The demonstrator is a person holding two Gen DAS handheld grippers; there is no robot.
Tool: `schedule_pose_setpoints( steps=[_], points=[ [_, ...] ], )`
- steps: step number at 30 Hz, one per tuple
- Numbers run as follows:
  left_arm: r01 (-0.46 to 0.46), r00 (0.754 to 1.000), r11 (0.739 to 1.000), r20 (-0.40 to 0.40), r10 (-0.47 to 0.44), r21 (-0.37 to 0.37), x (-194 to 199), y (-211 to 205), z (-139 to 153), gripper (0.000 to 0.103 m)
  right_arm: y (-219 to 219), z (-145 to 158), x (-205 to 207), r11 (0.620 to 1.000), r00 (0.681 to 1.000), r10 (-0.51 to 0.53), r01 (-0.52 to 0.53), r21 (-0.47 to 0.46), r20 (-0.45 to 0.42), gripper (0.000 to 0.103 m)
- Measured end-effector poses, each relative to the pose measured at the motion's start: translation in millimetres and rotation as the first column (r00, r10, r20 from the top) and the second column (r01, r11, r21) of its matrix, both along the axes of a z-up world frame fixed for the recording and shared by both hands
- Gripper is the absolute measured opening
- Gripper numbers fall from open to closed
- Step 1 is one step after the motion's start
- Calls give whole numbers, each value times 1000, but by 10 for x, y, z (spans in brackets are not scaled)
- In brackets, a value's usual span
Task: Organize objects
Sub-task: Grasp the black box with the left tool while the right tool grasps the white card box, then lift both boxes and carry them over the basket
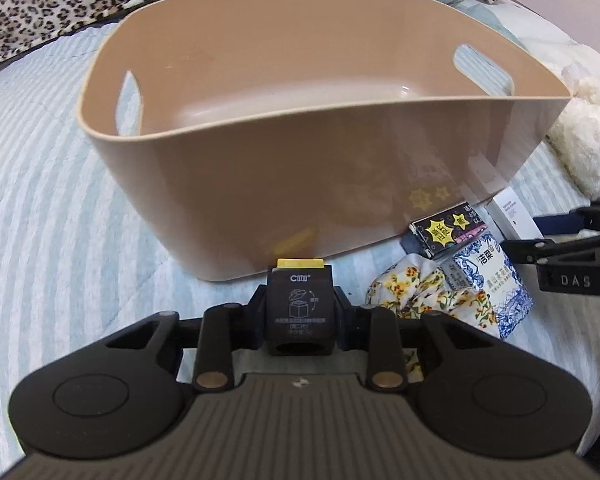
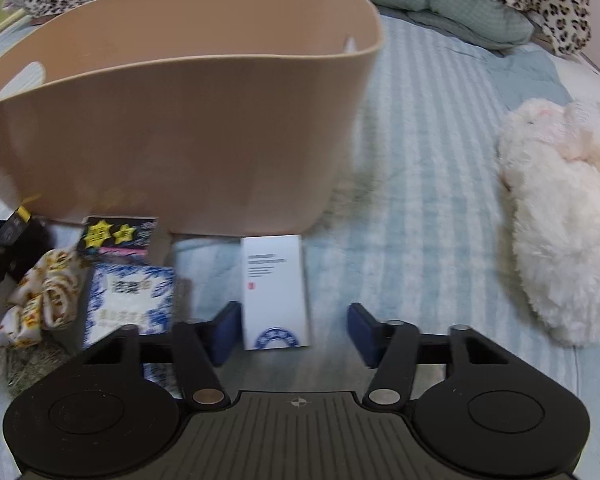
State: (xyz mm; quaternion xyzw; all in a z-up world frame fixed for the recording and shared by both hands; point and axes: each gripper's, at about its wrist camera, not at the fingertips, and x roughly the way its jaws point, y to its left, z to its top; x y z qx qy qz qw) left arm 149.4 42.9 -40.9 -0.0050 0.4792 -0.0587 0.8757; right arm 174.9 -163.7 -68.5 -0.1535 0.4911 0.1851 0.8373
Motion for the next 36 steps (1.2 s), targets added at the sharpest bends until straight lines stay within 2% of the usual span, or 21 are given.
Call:
schedule_pose_setpoints(
  steps=[1,3,5,8,13,20,24,30,36],
  points=[
    [-1,1000,1000,1,1,3,-30,-4,15,33,13,7,-25,1000,1000,10,-10,2,-1,36],
    [-6,1000,1000,4,6,11,-70,-18,72,33,26,28,-66,1000,1000,14,-14,1,-10,28],
    [-12,1000,1000,15,12,13,-129,13,127,33,9,74,-125,1000,1000,-9,9,-4,-19,28],
    [-15,999,1000,30,14,9,-227,62,271,33,-28,168,-240,999,999,-14,15,36,-33,29],
    [3,996,1000,87,-4,19,-418,66,548,33,-152,407,-384,993,999,-41,42,107,-7,29],
    [15,989,1000,149,-16,9,-595,21,909,33,-238,901,-557,979,996,-43,26,201,81,29],
    [12,977,1000,214,-16,21,-623,8,1137,33,-246,1199,-646,971,989,-35,-1,238,147,29],
    [7,953,1000,304,-12,16,-485,17,1501,33,-222,1547,-544,957,976,-34,-31,288,217,29],
    [-29,931,999,365,12,42,-138,-5,1700,33,-100,1725,-366,949,963,-35,-52,312,268,29]
  ],
)
